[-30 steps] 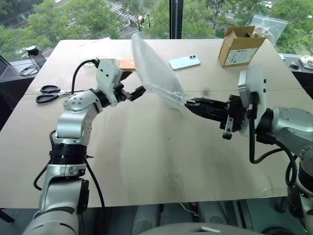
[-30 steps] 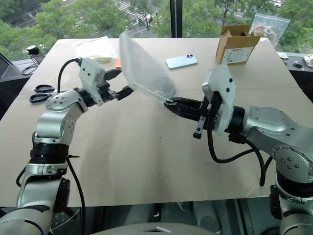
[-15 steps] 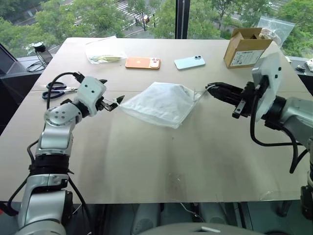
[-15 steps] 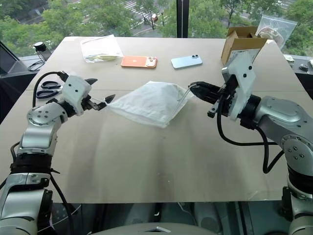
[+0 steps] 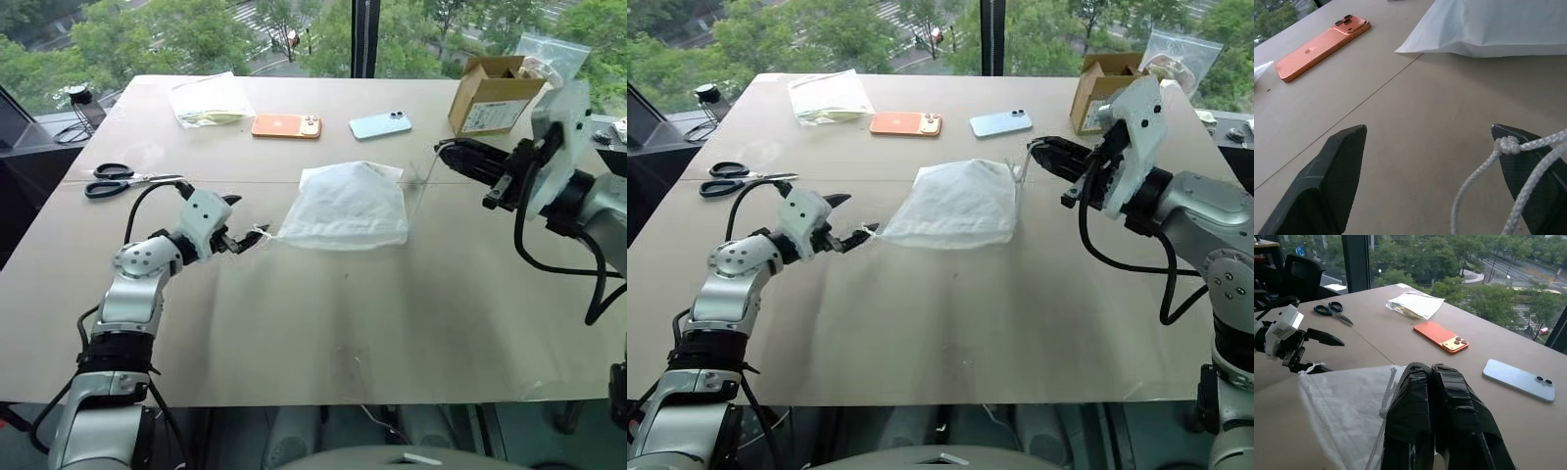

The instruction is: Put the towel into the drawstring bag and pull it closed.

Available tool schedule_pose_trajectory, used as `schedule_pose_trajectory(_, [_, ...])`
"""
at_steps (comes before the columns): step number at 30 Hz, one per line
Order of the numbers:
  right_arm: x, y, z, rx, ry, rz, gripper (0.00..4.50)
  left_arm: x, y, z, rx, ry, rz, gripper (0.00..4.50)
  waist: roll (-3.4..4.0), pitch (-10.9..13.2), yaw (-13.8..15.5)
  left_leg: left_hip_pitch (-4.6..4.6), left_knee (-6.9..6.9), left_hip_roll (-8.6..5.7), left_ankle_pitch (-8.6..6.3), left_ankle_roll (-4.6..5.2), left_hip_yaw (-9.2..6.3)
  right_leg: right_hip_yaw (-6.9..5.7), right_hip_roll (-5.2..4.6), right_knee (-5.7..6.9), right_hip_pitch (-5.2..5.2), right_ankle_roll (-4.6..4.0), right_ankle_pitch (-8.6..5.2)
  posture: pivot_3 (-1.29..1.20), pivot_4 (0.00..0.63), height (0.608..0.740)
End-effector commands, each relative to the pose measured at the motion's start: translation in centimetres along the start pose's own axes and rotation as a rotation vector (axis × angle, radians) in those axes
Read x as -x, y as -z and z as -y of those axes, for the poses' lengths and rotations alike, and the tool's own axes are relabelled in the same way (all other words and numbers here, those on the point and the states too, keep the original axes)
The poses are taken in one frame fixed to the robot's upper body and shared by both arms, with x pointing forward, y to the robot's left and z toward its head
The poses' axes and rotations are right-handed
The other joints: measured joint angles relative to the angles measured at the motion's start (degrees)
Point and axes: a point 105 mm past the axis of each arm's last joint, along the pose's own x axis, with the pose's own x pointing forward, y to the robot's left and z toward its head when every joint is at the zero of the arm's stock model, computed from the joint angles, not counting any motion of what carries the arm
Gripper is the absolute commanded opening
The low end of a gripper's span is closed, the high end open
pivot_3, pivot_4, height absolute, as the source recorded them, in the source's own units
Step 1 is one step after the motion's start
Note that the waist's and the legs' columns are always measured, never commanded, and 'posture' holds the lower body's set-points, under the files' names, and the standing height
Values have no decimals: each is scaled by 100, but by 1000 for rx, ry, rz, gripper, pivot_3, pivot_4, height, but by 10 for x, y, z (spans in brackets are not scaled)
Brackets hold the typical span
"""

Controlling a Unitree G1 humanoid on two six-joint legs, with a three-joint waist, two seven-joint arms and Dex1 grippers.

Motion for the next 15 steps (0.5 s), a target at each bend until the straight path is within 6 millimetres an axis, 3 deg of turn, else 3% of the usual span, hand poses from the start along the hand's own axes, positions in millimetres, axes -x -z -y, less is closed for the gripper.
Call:
schedule_pose_trajectory(1, [5,-17,6,57,30,57,0,1,-23,-3,-21,-6,99,2622,0,0,-6,0,0,0,0,0,1,1,-1,0,0,0,0,0,150,740])
schedule_pose_trajectory(7, [5,-20,13,64,60,71,0,4,-23,1,31,-11,126,218,0,0,-23,0,-1,1,0,0,0,1,0,1,-1,0,0,0,150,740])
schedule_pose_trajectory(11, [9,-34,32,69,152,136,0,2,-45,-23,102,-108,204,57,-1,1,-15,0,0,2,0,0,0,0,0,2,-1,0,0,0,150,740])
schedule_pose_trajectory(15, [21,-73,66,63,299,293,0,5,-94,-75,158,-302,353,57,-10,7,13,-4,10,-3,0,0,-9,-10,3,6,-1,0,0,0,150,740])
